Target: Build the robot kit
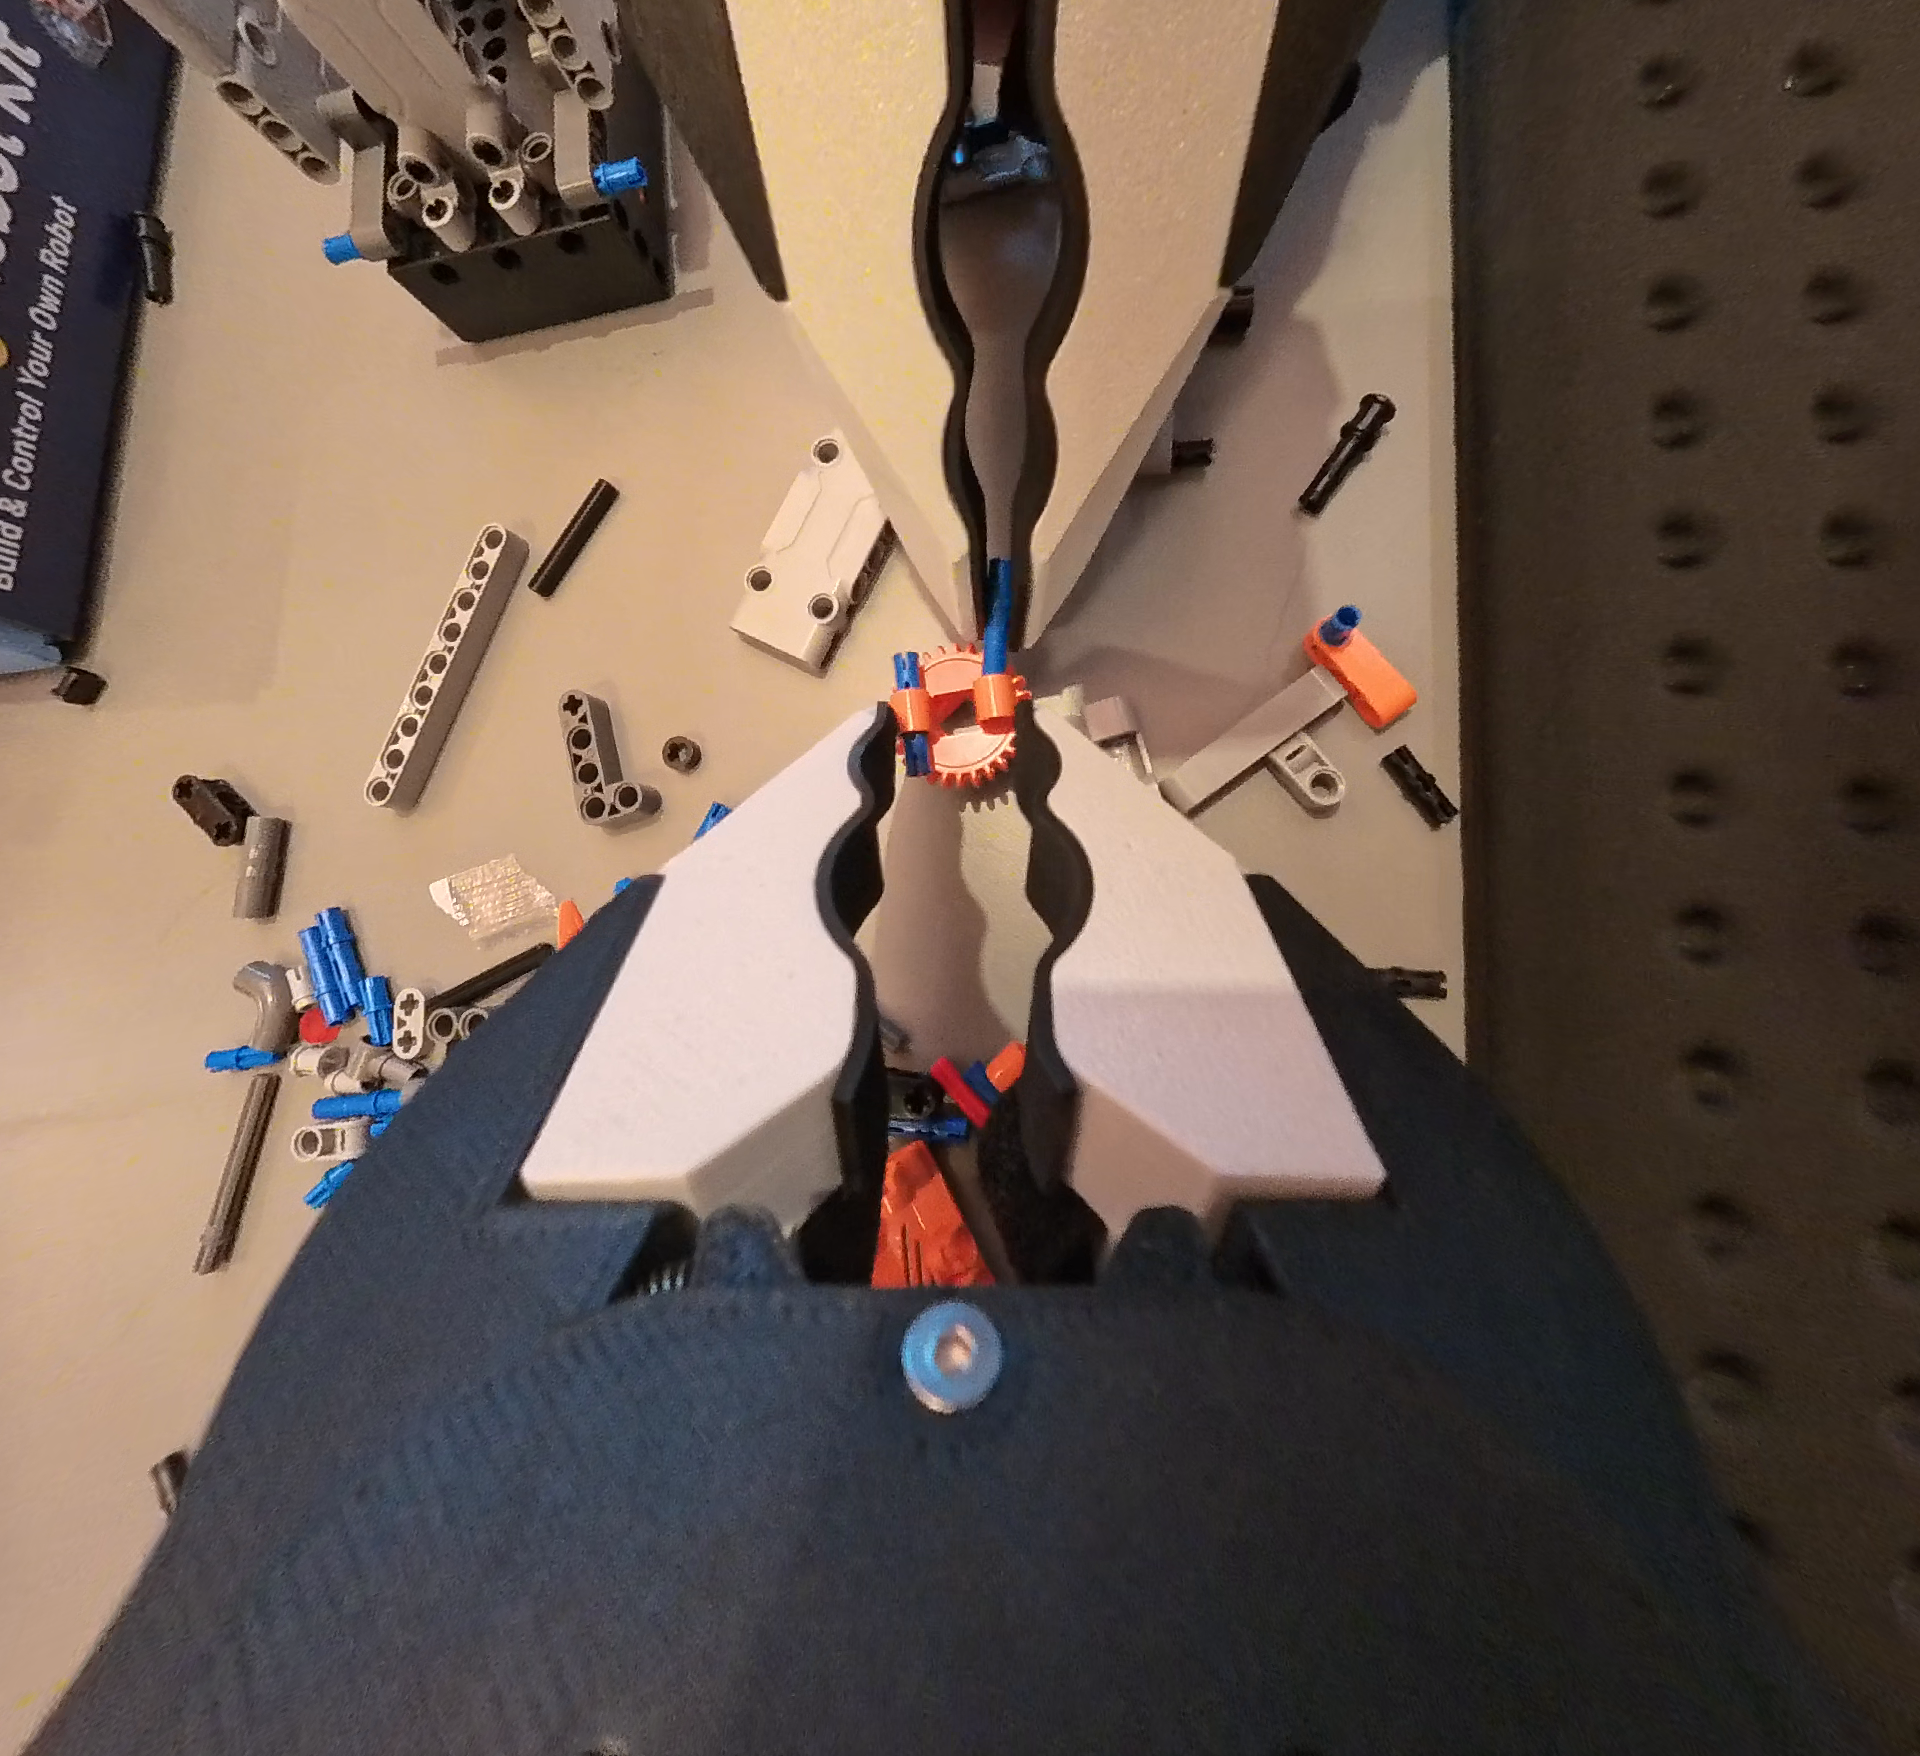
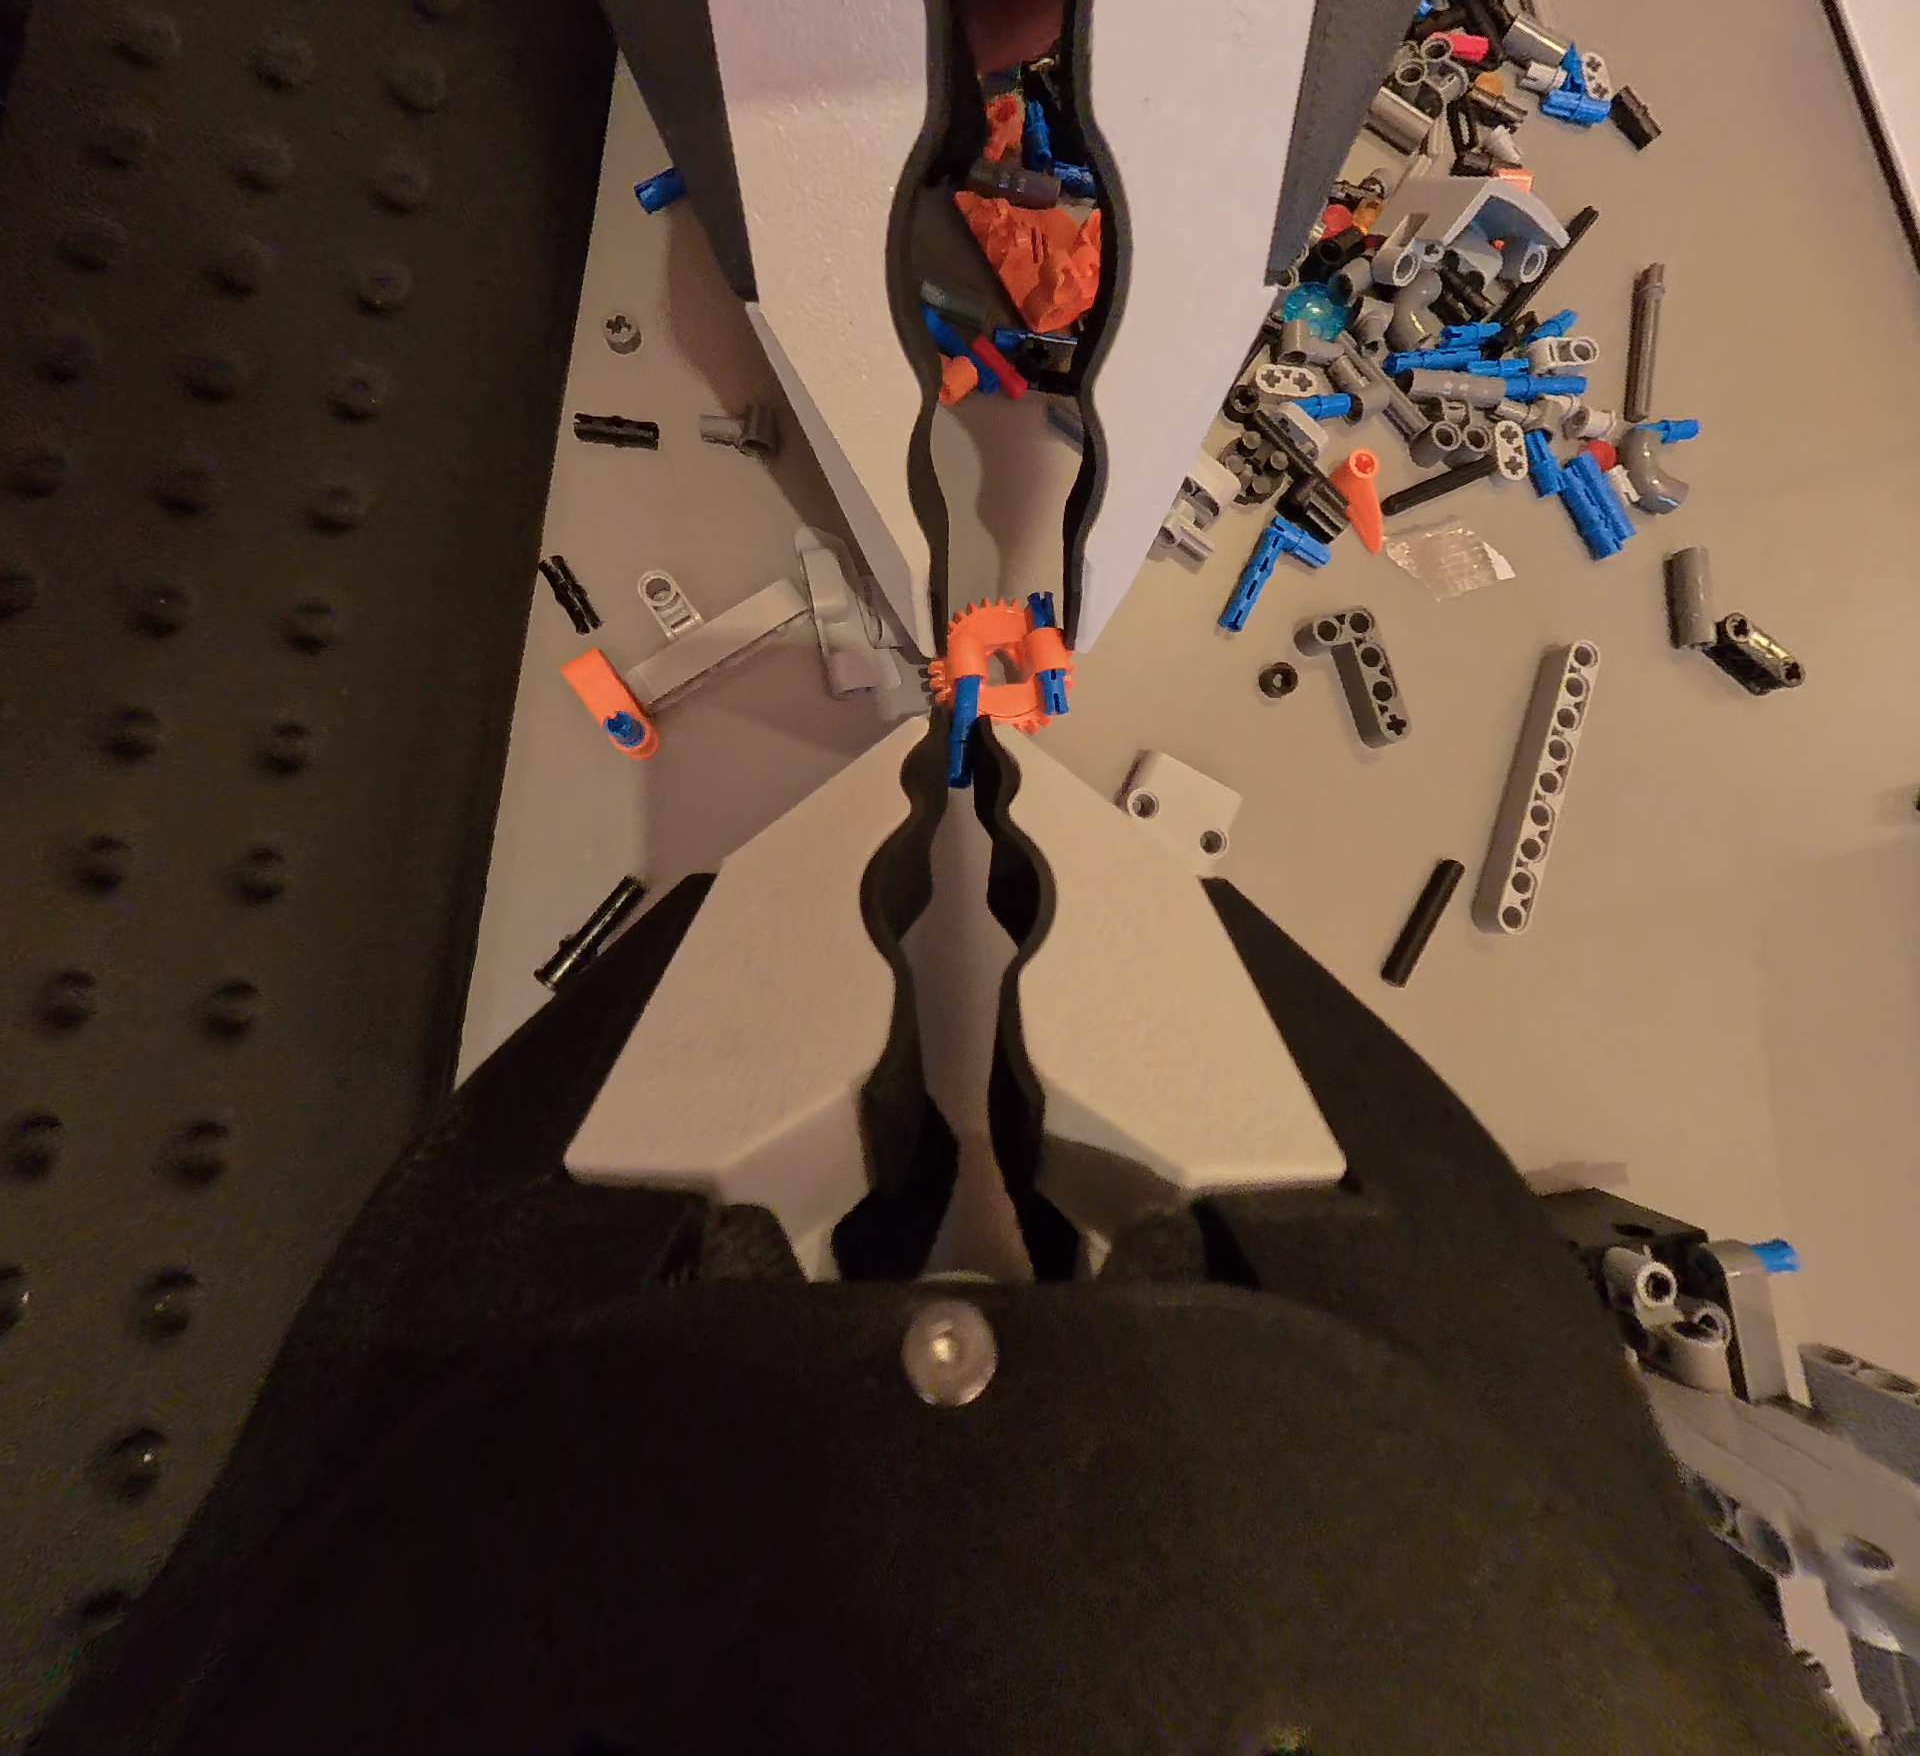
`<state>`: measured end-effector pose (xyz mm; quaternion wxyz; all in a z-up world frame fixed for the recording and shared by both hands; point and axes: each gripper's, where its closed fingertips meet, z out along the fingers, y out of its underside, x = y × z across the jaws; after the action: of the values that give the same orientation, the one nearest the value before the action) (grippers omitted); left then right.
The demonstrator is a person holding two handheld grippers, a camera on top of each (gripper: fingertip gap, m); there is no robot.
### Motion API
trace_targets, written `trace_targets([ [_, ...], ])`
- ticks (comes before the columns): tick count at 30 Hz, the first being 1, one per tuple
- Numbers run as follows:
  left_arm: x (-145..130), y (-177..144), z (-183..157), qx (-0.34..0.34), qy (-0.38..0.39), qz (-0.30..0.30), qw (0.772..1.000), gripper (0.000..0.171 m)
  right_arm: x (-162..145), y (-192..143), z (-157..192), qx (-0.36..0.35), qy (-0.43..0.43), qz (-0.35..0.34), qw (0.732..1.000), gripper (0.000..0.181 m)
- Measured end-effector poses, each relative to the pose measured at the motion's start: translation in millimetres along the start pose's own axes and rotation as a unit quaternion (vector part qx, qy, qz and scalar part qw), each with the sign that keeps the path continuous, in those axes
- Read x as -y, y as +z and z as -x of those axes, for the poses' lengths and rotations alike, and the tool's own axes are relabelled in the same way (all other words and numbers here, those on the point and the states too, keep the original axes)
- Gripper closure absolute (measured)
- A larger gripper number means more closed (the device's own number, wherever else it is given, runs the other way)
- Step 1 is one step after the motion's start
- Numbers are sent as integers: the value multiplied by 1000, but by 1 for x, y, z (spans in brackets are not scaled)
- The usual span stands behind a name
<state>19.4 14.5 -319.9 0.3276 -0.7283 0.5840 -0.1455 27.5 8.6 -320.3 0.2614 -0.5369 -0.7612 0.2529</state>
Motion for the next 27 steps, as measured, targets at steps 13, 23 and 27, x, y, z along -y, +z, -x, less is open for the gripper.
trace_targets([
  [13, -1, -1, -1, -16, 2, -9, 1000, 151, 1, 2, 1, 12, -24, 3, 1000, 180],
  [23, 0, 0, -2, -16, 4, -14, 1000, 151, 0, 3, -1, 8, -16, 10, 1000, 180],
  [27, 0, 0, -1, -17, -1, -15, 1000, 151, 0, 3, -1, 3, -14, 17, 1000, 180],
])
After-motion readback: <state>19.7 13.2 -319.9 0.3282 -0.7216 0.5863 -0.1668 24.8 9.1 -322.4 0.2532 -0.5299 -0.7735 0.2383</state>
